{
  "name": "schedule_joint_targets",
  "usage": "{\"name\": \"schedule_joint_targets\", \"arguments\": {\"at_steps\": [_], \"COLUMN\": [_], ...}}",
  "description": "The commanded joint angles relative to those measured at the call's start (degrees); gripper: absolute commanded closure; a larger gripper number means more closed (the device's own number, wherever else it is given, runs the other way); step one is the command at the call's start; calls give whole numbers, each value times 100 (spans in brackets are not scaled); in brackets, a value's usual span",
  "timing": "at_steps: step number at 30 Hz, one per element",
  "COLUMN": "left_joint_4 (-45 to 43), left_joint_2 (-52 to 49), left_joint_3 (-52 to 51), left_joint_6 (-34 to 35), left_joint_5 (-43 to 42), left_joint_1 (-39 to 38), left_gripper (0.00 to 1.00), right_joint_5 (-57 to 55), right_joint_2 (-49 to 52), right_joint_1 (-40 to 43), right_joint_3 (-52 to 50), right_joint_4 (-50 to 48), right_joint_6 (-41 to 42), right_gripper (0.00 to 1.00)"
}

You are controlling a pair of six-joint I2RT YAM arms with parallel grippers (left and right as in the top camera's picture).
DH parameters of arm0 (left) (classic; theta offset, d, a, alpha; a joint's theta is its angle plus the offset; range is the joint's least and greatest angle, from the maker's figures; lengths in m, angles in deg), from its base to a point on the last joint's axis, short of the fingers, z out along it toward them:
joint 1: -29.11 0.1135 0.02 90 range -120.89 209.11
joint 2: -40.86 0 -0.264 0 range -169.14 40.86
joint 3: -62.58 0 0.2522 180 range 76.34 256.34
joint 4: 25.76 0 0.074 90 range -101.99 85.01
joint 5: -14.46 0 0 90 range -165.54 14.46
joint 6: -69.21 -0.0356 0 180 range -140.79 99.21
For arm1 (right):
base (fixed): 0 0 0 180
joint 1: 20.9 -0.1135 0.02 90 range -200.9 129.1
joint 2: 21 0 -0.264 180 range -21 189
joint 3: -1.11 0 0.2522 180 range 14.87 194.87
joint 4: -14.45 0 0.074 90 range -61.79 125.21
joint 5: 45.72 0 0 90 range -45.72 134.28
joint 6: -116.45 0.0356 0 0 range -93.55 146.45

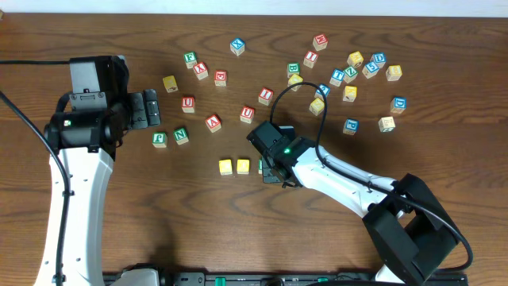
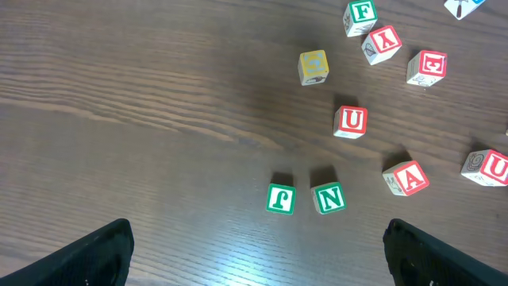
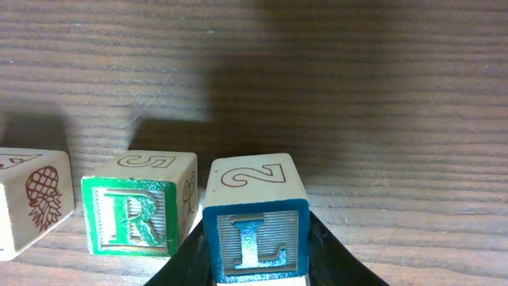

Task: Spell out CORL
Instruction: 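Set the blue L block down against the green R block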

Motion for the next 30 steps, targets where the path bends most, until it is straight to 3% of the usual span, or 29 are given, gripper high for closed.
{"name": "schedule_joint_targets", "arguments": {"at_steps": [1, 30], "left_joint_4": [0, 0], "left_joint_2": [-31, -31], "left_joint_3": [22, 22], "left_joint_6": [-33, -33], "left_joint_5": [-31, -31], "left_joint_1": [20, 20], "left_gripper": [1, 1], "right_joint_5": [-133, -321], "right_joint_2": [20, 210], "right_joint_1": [-22, -22], "right_joint_3": [-37, -37], "right_joint_4": [-20, -42], "right_joint_6": [103, 166], "right_gripper": [73, 71]}}
